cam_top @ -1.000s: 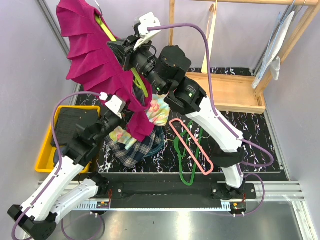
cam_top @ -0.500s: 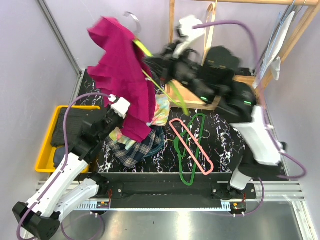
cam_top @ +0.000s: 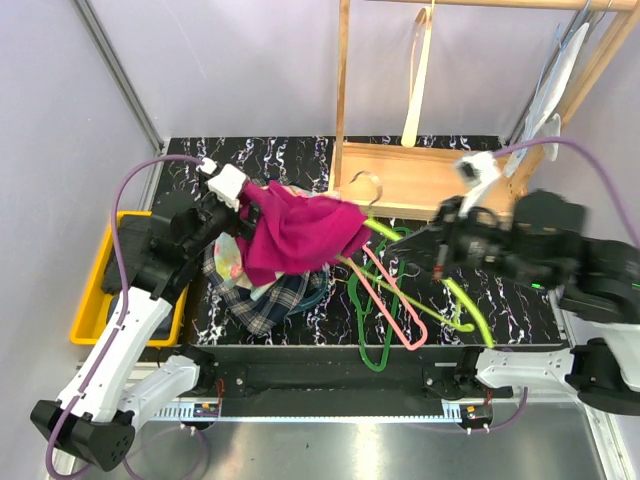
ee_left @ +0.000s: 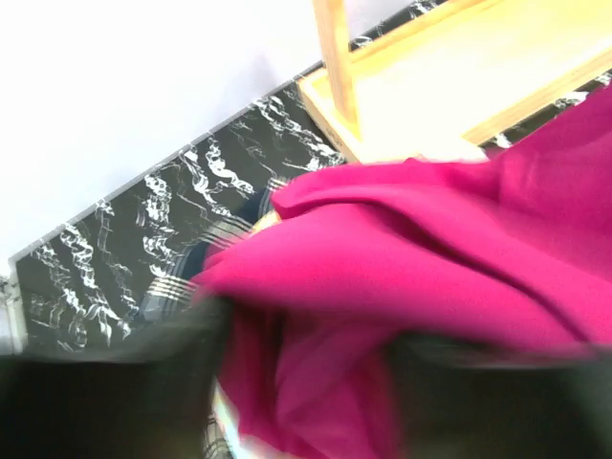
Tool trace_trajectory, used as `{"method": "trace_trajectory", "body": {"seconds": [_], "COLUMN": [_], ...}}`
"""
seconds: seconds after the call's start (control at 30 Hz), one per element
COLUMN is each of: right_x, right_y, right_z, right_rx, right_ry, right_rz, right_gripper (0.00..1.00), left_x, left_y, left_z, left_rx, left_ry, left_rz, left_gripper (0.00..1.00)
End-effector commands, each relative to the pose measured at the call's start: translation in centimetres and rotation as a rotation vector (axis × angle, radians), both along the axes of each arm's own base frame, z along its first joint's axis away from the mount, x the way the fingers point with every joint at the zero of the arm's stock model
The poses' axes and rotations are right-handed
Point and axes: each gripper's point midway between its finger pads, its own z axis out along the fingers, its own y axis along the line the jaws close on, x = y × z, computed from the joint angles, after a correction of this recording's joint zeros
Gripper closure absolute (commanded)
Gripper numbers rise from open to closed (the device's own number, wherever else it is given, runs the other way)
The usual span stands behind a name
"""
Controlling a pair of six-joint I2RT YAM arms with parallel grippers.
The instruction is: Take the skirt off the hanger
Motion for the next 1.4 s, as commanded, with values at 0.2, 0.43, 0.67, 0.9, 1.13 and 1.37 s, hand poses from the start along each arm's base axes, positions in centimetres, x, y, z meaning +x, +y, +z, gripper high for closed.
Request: {"method": "trace_trajectory", "body": {"seconds": [0.2, 0.43, 0.67, 0.9, 1.13, 1.37], "right_x": [2.8, 6.0, 7.3, 6.4, 5.6, 5.3], "right_y": [9.3, 11.0, 11.4, 11.4, 11.5, 12.2], "right_z": [1.5, 6.3, 10.6, 11.7, 11.4, 11.2], "right_rx": [0.02, -0.012, 0.006, 0.055, 0.082, 0.09], "right_ry": [-0.114, -0.307, -0.439, -0.439, -0.411, -0.399], "right_rz": [0.137, 0.08, 0.048, 0.088, 0.12, 0.152], "right_gripper": [1.0, 1.0, 1.0, 1.0, 1.0, 1.0], "left_x": [-2.4, -2.9, -5.9, -3.9, -2.5, -4.1], "left_y": [-1.6, 1.6, 1.8, 2.5, 2.7, 2.4], "left_z": [7.0, 16.8, 17.8, 16.7, 15.9, 15.4], "left_rx": [-0.127, -0.197, -0.301, -0.405, -0.714, -0.675], "left_ry": [-0.059, -0.243, -0.15, -0.001, 0.365, 0.387], "left_rz": [-0.112, 0.008, -0.069, -0.149, -0.522, -0.602], "left_gripper": [0.01, 0.01, 0.01, 0.01, 0.01, 0.01]}}
